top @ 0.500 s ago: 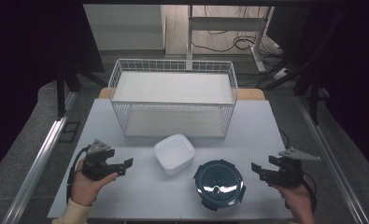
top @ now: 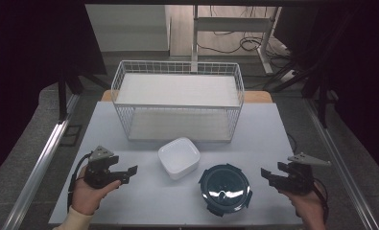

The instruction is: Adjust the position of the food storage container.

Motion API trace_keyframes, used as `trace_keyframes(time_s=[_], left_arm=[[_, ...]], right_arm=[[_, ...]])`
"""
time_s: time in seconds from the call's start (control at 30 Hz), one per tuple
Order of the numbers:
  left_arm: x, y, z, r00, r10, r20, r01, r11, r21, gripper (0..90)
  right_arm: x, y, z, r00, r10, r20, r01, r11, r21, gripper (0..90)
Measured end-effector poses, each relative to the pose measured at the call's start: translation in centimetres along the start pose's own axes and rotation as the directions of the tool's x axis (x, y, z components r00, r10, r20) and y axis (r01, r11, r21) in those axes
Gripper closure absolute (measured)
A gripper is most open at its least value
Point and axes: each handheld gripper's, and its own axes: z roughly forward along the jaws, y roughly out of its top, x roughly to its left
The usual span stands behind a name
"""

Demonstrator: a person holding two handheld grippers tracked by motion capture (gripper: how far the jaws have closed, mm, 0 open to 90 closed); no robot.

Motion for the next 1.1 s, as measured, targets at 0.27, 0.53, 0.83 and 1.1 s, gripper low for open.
trace_keyframes(time_s=[0.27,0.53,0.83,1.1], left_arm=[[-0.2,-0.2,0.3,0.9999,-0.002,-0.013,0.003,0.9991,0.042,19.1],[-0.3,-0.3,0.5,0.9999,-0.011,-0.009,0.012,0.9981,0.061,19.1],[-0.2,-0.4,0.8,0.9999,-0.010,-0.007,0.010,0.9968,0.079,19.3],[-0.2,-0.6,1.3,1.0000,-0.001,-0.007,0.002,0.9952,0.098,19.2]], right_arm=[[0.3,0.2,0.5,0.9999,-0.017,0.003,0.017,0.999,0.033,30.1],[0.1,0.2,0.3,0.9994,-0.034,-0.010,0.034,0.996,0.078,42.7],[1.8,0.3,1.4,0.9928,-0.099,-0.067,0.110,0.977,0.182,58.9],[3.3,0.5,3.2,0.9797,-0.165,-0.114,0.189,0.951,0.246,82.2]])
